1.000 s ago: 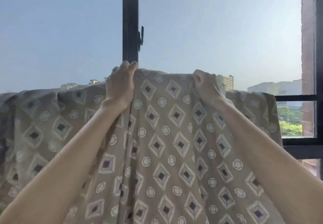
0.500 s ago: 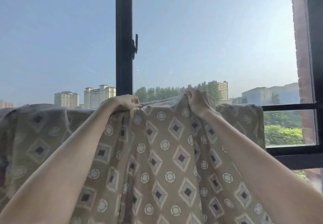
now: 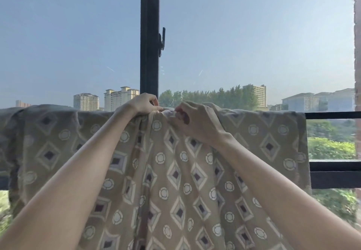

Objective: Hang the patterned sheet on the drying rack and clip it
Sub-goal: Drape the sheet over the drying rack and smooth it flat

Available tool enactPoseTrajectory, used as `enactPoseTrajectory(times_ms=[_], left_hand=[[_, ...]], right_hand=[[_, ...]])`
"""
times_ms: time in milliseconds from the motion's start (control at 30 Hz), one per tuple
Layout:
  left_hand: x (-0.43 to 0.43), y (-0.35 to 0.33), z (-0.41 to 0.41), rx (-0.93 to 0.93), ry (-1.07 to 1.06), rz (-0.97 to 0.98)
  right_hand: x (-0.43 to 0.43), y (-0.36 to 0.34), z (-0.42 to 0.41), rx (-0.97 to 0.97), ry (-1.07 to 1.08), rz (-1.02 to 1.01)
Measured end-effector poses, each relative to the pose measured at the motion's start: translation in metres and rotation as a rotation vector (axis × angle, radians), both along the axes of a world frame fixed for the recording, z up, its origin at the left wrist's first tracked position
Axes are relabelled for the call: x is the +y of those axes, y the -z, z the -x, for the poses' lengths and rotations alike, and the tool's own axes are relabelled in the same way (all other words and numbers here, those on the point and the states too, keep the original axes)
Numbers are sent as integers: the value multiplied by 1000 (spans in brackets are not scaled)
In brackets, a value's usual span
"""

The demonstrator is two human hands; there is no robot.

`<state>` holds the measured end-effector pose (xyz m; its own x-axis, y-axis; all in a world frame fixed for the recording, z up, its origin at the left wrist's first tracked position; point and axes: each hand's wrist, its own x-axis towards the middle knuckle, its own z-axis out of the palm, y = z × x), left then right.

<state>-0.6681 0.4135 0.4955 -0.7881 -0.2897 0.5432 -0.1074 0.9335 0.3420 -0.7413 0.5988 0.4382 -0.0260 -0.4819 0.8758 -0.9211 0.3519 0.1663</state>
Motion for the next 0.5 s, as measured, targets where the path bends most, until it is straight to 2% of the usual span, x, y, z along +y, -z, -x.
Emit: enactPoseTrajectory(times_ms=[100, 200, 300, 367, 500], left_hand=[[-2, 5, -9, 79, -94, 15], [0, 19, -25, 325, -205, 71], [0, 44, -44, 533, -286, 220], [1, 64, -58, 538, -326, 264], [6, 108, -73, 429, -429, 254]], right_hand=[[-4, 3, -1, 126, 137, -29], [-6, 0, 0, 156, 158, -67], [-6, -2, 2, 134, 154, -108], [-6, -2, 5, 105, 168, -113], [-12, 0, -4, 11, 193, -113]])
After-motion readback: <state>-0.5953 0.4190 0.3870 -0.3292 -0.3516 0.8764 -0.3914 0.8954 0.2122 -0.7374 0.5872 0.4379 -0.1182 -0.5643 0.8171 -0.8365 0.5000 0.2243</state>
